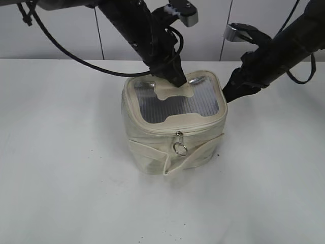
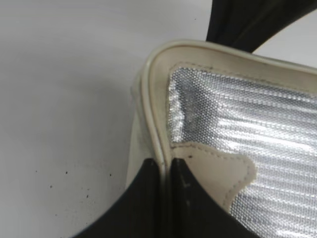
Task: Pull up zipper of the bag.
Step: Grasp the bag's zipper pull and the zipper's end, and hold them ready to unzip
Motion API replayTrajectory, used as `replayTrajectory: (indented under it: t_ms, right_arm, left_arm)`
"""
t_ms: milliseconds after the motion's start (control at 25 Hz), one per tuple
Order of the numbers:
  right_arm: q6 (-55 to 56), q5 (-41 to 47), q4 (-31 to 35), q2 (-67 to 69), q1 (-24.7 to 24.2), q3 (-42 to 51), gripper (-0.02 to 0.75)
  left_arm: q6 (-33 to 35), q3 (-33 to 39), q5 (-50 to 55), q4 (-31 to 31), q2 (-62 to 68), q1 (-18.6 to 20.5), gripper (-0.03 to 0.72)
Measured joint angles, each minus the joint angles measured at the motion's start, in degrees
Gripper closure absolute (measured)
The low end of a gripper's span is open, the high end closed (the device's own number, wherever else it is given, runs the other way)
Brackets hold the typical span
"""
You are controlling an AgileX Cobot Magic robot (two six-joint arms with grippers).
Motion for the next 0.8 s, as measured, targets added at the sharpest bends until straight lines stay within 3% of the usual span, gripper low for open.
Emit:
replayTrajectory:
  t_ms: [200, 520, 800]
  right_arm:
    - [8.2, 2.3, -7.7, -4.4, 0.0, 1.4, 0.733]
    - [11.1, 1.2, -8.7, -12.7, 0.0, 10.9, 0.733]
    - [11.3, -19.4, -8.7, -20.0, 0.0, 24.7, 0.733]
  left_arm:
    - [2.1, 0.0, -0.5, 0.3, 0.0, -1.5, 0.645]
    - [7.3, 0.0, 1.1, -3.5, 0.3, -1.8, 0.645]
    - [9.4, 0.0, 1.9, -5.1, 0.4, -1.9, 0.645]
